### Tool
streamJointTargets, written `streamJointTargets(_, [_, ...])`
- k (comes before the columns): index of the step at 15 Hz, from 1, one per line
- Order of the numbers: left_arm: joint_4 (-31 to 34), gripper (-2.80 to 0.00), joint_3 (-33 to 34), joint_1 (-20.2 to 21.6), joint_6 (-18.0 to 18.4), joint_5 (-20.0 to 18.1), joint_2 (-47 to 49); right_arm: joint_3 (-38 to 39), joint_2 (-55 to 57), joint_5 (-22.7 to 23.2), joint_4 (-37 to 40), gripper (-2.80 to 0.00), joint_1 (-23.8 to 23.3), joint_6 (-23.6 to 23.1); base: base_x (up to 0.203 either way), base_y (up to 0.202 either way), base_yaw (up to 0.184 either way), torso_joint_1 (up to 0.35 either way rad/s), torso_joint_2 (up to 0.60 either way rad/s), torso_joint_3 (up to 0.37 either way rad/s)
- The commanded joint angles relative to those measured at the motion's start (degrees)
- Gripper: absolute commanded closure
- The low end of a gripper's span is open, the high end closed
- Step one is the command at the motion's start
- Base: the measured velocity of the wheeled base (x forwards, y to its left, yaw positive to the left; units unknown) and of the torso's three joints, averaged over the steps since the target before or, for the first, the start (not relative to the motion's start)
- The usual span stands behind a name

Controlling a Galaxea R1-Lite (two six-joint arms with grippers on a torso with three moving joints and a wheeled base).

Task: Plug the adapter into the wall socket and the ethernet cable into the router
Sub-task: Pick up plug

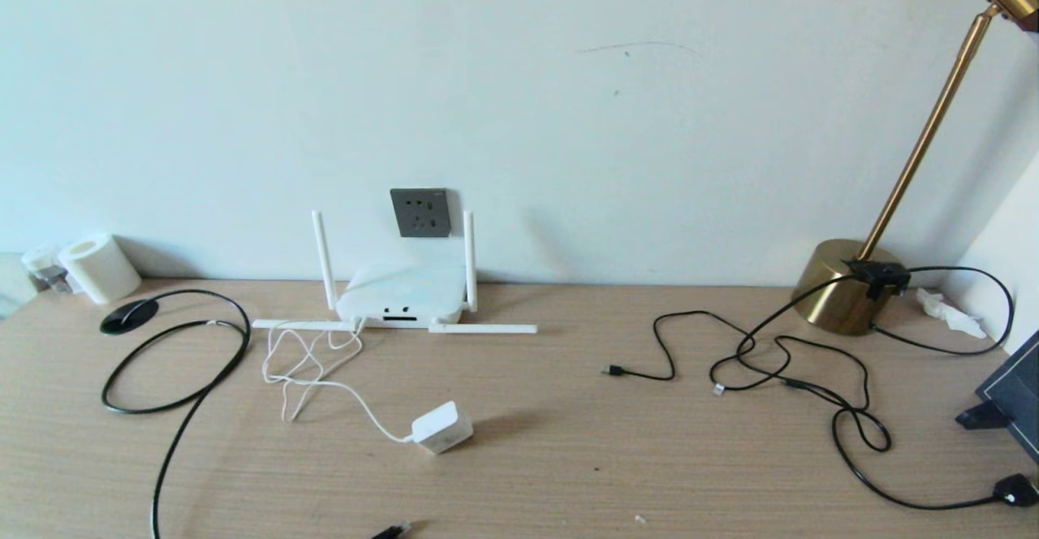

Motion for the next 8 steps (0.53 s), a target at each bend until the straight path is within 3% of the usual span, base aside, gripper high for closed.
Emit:
streamJointTargets(1, [-0.05, 0.0, 0.0, 0.02, 0.14, -0.02, 0.07, -0.04, 0.09, 0.04, -0.04, 0.0, -0.02, -0.03, 0.0, 0.0, 0.0, 0.0, 0.0, 0.0])
streamJointTargets(6, [0.25, 0.0, -0.09, -0.05, 0.32, -0.02, 0.07, -0.04, 0.09, 0.04, -0.04, 0.0, -0.02, -0.03, 0.0, 0.0, 0.0, 0.0, 0.0, 0.0])
streamJointTargets(8, [-0.03, 0.0, -0.24, -0.22, 3.03, -0.37, 0.07, -0.04, 0.09, 0.04, -0.04, 0.0, 0.03, -0.03, 0.0, 0.0, 0.0, 0.0, 0.0, 0.0])
